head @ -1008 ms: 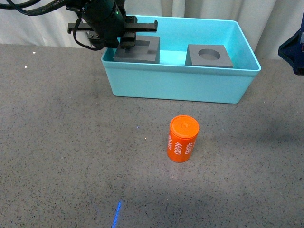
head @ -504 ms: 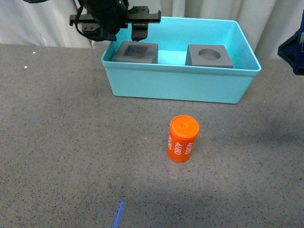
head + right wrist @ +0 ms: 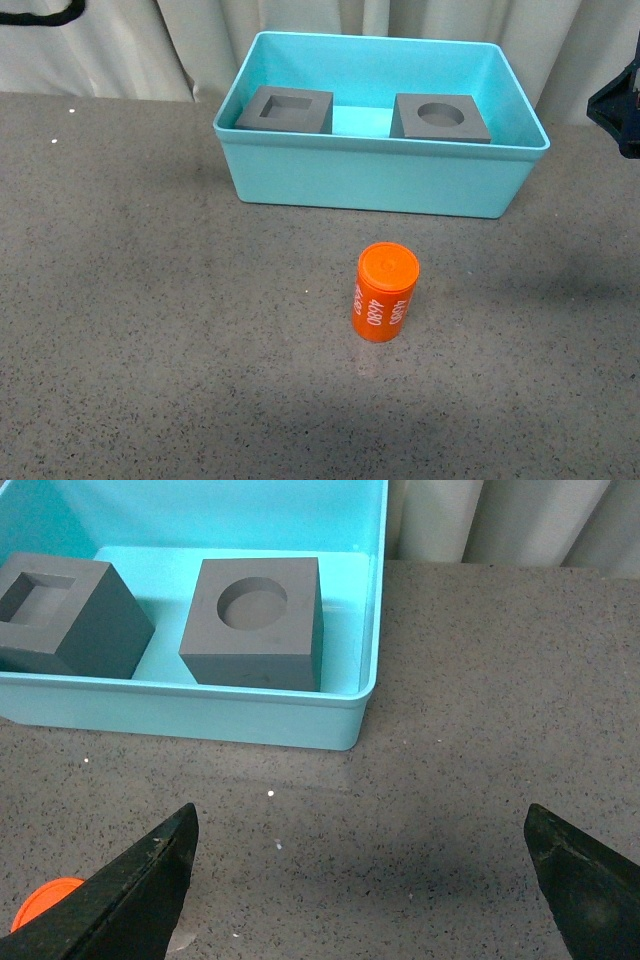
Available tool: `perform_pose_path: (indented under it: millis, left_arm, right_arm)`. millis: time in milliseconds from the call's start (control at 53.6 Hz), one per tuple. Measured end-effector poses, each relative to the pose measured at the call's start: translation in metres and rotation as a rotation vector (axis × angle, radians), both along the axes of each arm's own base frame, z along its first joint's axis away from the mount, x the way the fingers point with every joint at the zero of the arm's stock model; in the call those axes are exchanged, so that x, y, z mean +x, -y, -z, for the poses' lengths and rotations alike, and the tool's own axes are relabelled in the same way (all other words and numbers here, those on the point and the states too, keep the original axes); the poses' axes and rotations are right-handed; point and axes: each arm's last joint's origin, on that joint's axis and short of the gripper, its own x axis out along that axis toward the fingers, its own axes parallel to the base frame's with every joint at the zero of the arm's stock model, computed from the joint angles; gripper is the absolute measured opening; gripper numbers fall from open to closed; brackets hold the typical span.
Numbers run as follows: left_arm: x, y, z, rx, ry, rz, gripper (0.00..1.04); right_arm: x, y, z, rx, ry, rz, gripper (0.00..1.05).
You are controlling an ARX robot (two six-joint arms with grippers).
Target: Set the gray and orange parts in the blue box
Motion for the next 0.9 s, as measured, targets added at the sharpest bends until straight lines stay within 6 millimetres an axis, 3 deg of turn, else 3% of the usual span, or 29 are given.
perform_pose_path:
  millis: [131, 224, 299, 392, 485, 616, 896]
  left_arm:
    - [-0.062, -0.011, 0.000, -0.022, 0.084, -0.035, 0.98]
    - [-0.091, -0.013, 0.004, -0.027, 0.122, -0.030, 0.98]
    - [-0.118, -0.017, 0.018, -0.021, 0.104, -0.055, 0.98]
    - [-0.136, -0.025, 0.036, 0.002, 0.043, -0.119, 0.98]
    - [-0.148, -0.034, 0.052, 0.038, 0.148, -0.076, 0.84]
    - [-0.166, -0.051, 0.049, 0.076, 0.325, -0.063, 0.61]
    - [-0.198, -0.075, 0.056, 0.117, 0.309, -0.060, 0.07]
  right_arm:
    - [0.000, 0.000, 0.000, 0.000, 0.000, 0.000, 0.95]
    - [0.000, 0.000, 0.000, 0.000, 0.000, 0.000, 0.95]
    - [0.000, 0.000, 0.000, 0.000, 0.000, 0.000, 0.95]
    - [0.000, 0.000, 0.000, 0.000, 0.000, 0.000, 0.95]
    - [0.000, 0.000, 0.000, -0.001, 0.000, 0.002, 0.95]
    - [0.000, 0.000, 0.000, 0.001, 0.000, -0.001, 0.95]
    - [0.000, 0.000, -0.001, 0.000, 0.003, 0.001, 0.95]
